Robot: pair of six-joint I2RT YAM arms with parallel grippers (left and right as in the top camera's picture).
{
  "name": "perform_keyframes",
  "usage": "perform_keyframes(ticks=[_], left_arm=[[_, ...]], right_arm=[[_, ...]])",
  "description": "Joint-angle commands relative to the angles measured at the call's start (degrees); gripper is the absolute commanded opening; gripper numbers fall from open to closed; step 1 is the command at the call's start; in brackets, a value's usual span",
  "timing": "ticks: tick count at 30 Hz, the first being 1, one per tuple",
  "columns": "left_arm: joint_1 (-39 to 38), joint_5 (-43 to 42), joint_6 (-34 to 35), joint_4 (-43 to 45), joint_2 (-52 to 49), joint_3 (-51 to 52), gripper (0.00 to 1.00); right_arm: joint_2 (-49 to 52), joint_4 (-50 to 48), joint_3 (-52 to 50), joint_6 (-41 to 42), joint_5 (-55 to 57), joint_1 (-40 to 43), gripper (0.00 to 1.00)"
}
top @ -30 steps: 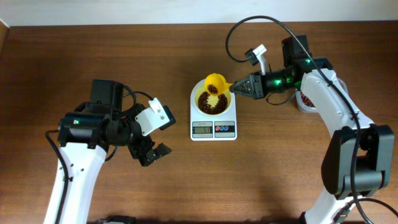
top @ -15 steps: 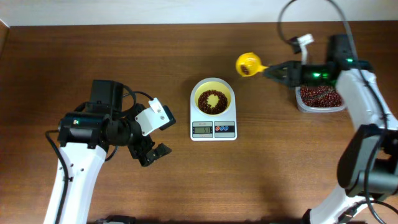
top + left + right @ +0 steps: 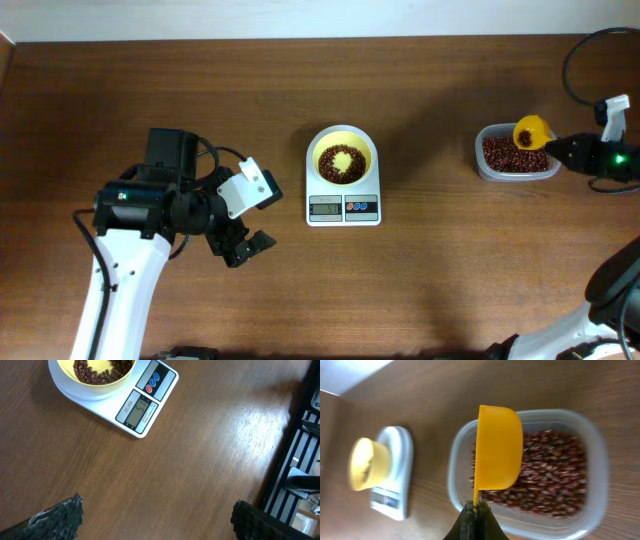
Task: Scoop item into bowl and weigh 50g on scale
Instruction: 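Move the empty scoop right to the clear bean tub, then scoop red beans from the tub with the right gripper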
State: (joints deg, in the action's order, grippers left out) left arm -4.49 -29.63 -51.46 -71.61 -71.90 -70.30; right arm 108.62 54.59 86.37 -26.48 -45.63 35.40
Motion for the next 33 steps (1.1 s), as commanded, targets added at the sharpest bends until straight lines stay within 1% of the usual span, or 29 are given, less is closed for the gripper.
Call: perform_keyframes(ticks=[1,2,5,8,11,16,19,21,23,24,25,27,29,31,33], left_arm=[[-0.22,-1.01,-0.92,-0.02,0.24,-0.72,0.99],[-0.22,-1.01,-0.92,-0.02,0.24,-0.72,0.99],[-0.22,-1.01,-0.92,-0.02,0.24,-0.72,0.98],[-0.22,-1.01,-0.92,-0.02,0.24,-0.72,0.99],[-0.22,-1.01,-0.92,-0.02,0.24,-0.72,0.99],[-0.22,-1.01,-0.92,-0.02,0.24,-0.72,0.99],[-0.22,-1.01,-0.92,-0.02,0.24,-0.72,0.99],[-0.22,-1.01,-0.92,-0.02,0.24,-0.72,0.99],[-0.22,-1.01,-0.92,-0.02,0.24,-0.72,0.99],[-0.22,-1.01,-0.92,-0.02,0.24,-0.72,0.99],[-0.22,-1.01,-0.92,-0.02,0.24,-0.72,0.99],[-0.22,-1.01,-0.92,-0.02,0.24,-0.72,0.99],[-0.22,-1.01,-0.92,-0.02,0.24,-0.72,0.99],[-0.22,-1.01,-0.92,-0.02,0.24,-0.72,0.99],[-0.22,-1.01,-0.92,-0.02,0.24,-0.72,0.99]], right_arm=[[-3.17,-0.92,0.94,-1.16,19.67,-5.92,0.04],[-3.17,-1.40,0.94,-1.16,24.13,-8.13,0.04],[-3.17,-3.02,0.94,-1.11,32.44,-13.81,0.04],[-3.45,-3.06,0.98,-0.02,44.48,-18.51,0.04],[-6.12,-3.48,0.98,0.00,51.56,-21.84,0.04],[-12.55,-3.26,0.98,2.78,52.35,-22.47,0.04],[-12.74,-1.40,0.98,3.50,52.33,-23.02,0.04],[-12.83,-1.36,0.98,6.67,52.00,-23.02,0.04],[-14.23,-0.98,0.98,7.96,41.31,-23.04,0.04],[-15.41,-0.85,0.98,7.96,32.65,-23.02,0.04],[-17.38,-0.96,0.98,7.93,18.64,-23.02,0.04],[-18.73,-1.01,0.98,7.96,2.25,-23.61,0.04],[-18.49,-0.55,0.96,7.96,-3.32,-26.32,0.04],[-17.88,-0.85,0.96,7.91,-3.23,-31.34,0.04],[-16.87,-1.27,0.96,7.91,0.07,-37.00,0.04]])
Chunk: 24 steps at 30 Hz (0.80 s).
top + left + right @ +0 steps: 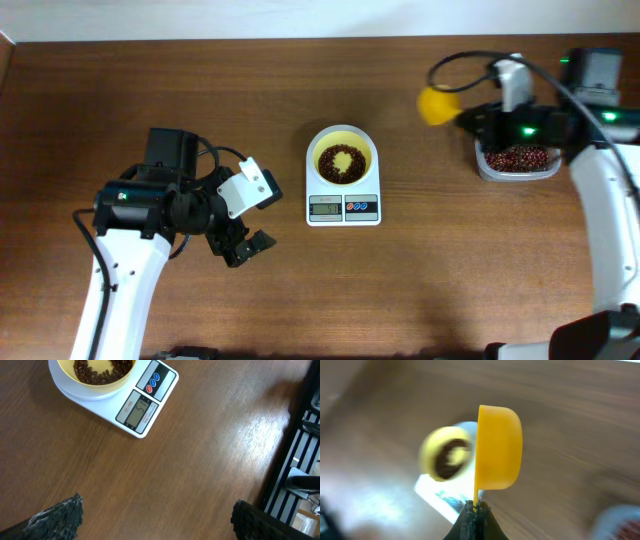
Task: Scoop item into bowl and weigh 50g on scale
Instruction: 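Scoop red beans from the tub with the right gripper, then carry the filled scoop over the yellow bowl with right gripper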
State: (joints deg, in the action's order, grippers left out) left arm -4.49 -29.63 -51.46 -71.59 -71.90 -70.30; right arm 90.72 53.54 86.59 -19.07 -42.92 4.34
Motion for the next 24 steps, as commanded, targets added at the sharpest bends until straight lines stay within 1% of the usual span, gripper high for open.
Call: perform_keyframes(ticks=[1,4,6,9,15,24], left_arm=[[-0.24,-1.01,-0.92,-0.04,0.24,-0.72,0.99],[-0.22,-1.01,-0.92,-0.04,0.24,-0.72,0.99],[-0.22,-1.01,-0.92,-0.07,0.24,-0.72,0.99],[-0.22,-1.01,-0.92,-0.04,0.24,-0.72,0.99],[-0.22,-1.01,-0.92,-0.04,0.24,-0.72,0.99],[-0.22,-1.01,-0.92,-0.04,0.24,-0.72,0.99]], right_arm=[[1.70,-0.20,0.66,0.52,0.55,-8.37,0.04],[4.63,-0.79,0.09,0.52,2.16,-14.62,0.04],[7.43,-1.40,0.09,0.50,6.69,-17.94,0.04],[11.63,-2.75,0.09,0.50,9.33,-21.38,0.04],[16.83,-5.75,0.09,0.00,13.64,-22.45,0.04],[19.30,-10.45,0.09,-0.15,15.37,-22.45,0.04]])
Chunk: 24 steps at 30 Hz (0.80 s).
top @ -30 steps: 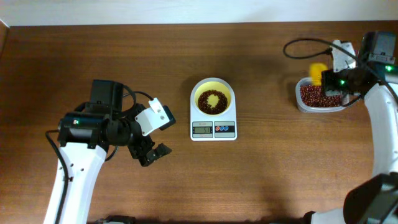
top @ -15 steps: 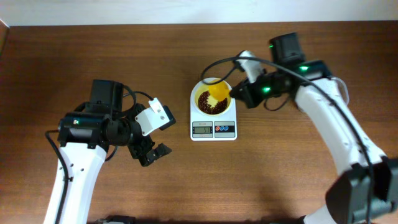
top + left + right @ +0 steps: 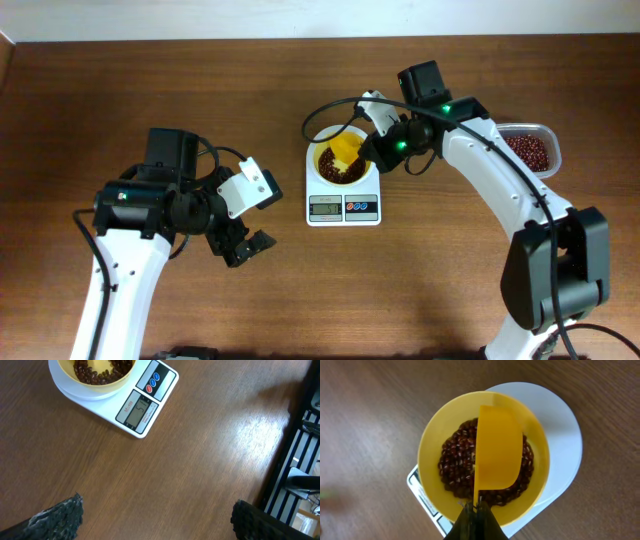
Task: Scoop item into bowl and weigh 50g on scale
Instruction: 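Carry the filled scoop over the yellow bowl with right gripper, then tilt the scoop slowly to trickle beans into the yellow bowl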
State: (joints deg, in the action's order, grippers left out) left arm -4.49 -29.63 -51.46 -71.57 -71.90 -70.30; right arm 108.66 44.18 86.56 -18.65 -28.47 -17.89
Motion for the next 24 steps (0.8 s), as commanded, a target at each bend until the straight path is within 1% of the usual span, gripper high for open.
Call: perform_keyframes(ticks=[1,5,11,15,16,17,20,22,24], left_arm=[[-0.24,-1.01,-0.92,-0.07,0.24,-0.72,0.99],[-0.22,-1.01,-0.92,-0.07,0.24,-0.72,0.99],[-0.22,-1.01,-0.92,-0.07,0.24,-0.72,0.99],[-0.22,-1.01,-0.92,-0.07,0.24,-0.72,0.99],[-0.22,-1.01,-0.92,-0.07,0.24,-0.72,0.99],[-0.22,-1.01,-0.92,-0.09,0.24,-0.72,0.99],[-0.22,-1.01,-0.92,-0.07,0.24,-0.72,0.99],[-0.22,-1.01,-0.92,-0.07,0.24,-0.72,0.99],[-0.22,-1.01,-0.92,-0.07,0.24,-0.72,0.99]], right_arm=[[1.36,-1.64,0.11,-0.55,0.92,-0.28,0.04],[1.36,-3.48,0.11,-0.57,0.92,-0.48,0.04],[1.36,-3.48,0.11,-0.55,0.72,-0.50,0.04],[1.31,1.25,0.13,-0.66,-1.22,-0.50,0.04],[1.31,2.01,0.13,-1.33,-1.22,-0.48,0.04],[1.31,3.52,0.13,-3.85,-0.87,-0.50,0.04],[1.31,3.58,0.13,-6.32,1.84,-1.38,0.04],[1.31,2.71,0.13,-8.74,5.95,-2.82,0.04],[1.31,1.40,0.13,-9.05,9.94,-4.17,0.04]])
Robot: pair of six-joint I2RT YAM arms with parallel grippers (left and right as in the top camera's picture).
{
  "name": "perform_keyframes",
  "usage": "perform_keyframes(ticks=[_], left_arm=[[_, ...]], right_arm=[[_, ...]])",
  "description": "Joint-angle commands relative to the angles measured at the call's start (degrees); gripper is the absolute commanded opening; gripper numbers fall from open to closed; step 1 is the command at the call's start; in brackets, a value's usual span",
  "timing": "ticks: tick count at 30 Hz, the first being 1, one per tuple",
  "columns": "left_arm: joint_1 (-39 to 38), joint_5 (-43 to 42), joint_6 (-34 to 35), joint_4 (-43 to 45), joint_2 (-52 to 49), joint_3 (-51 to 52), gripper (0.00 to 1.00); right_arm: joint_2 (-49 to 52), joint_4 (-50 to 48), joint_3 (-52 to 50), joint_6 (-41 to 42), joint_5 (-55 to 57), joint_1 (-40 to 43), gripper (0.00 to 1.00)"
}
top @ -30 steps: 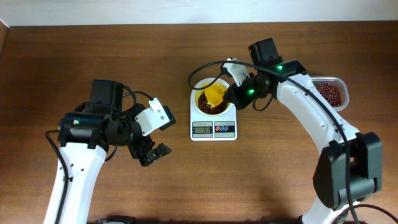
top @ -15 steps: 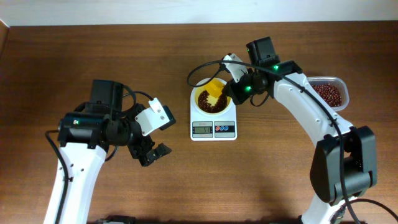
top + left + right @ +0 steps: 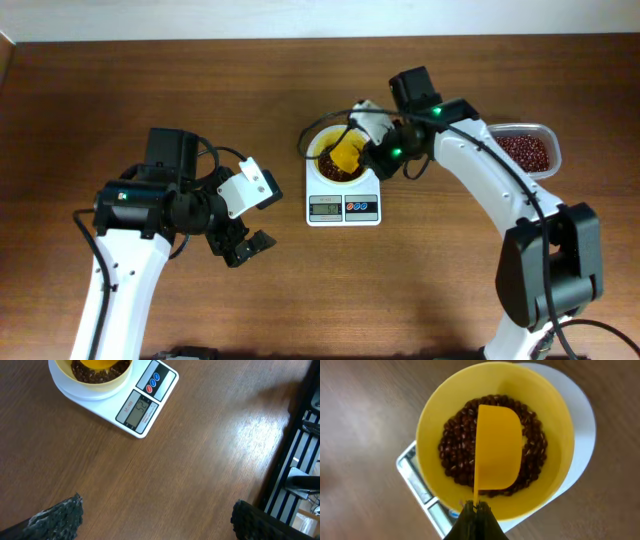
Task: Scoop item into bowl and weigh 50g on scale
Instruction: 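Tilt the scoop slowly to trickle beans into the yellow bowl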
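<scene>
A yellow bowl (image 3: 318,150) of dark red beans (image 3: 455,455) stands on the white scale (image 3: 343,207) at mid-table. My right gripper (image 3: 476,506) is shut on the handle of a yellow scoop (image 3: 497,445), which is turned on its side low over the beans in the bowl. The scoop (image 3: 345,153) also shows in the overhead view over the bowl. My left gripper (image 3: 155,515) is open above bare wood, left of and nearer than the scale (image 3: 142,402), with nothing between its fingers (image 3: 60,515).
A clear tub of beans (image 3: 528,148) sits at the right of the table. The table's edge and a dark rack (image 3: 300,450) show at the right of the left wrist view.
The scoop in my right gripper sits lower in the bowl, closer to the beans. The scale's reading has changed. My left arm has not moved.
My right gripper held the scoop over the tub of beans at the right. Then it held the scoop in the air between tub and scale. Then the scoop was over the bowl, and now it is down near the beans. The left gripper stayed open throughout.
</scene>
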State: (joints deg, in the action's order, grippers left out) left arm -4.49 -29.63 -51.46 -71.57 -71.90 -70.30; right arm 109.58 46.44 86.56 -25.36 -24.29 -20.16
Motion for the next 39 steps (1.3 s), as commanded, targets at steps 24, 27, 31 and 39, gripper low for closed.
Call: perform_keyframes(ticks=[24,27,31,39], left_arm=[[-0.22,-1.01,-0.92,-0.11,0.22,-0.72,0.99],[-0.22,-1.01,-0.92,-0.09,0.24,-0.72,0.99],[-0.22,-1.01,-0.92,-0.09,0.24,-0.72,0.99],[-0.22,-1.01,-0.92,-0.09,0.24,-0.72,0.99]], right_arm=[[0.39,0.70,0.31,10.08,-17.11,4.26,0.04],[0.39,0.74,0.31,10.08,-22.18,7.08,0.04],[0.39,0.04,0.28,9.53,-19.41,6.16,0.04],[0.42,-2.16,0.24,9.60,-13.31,4.66,0.04]])
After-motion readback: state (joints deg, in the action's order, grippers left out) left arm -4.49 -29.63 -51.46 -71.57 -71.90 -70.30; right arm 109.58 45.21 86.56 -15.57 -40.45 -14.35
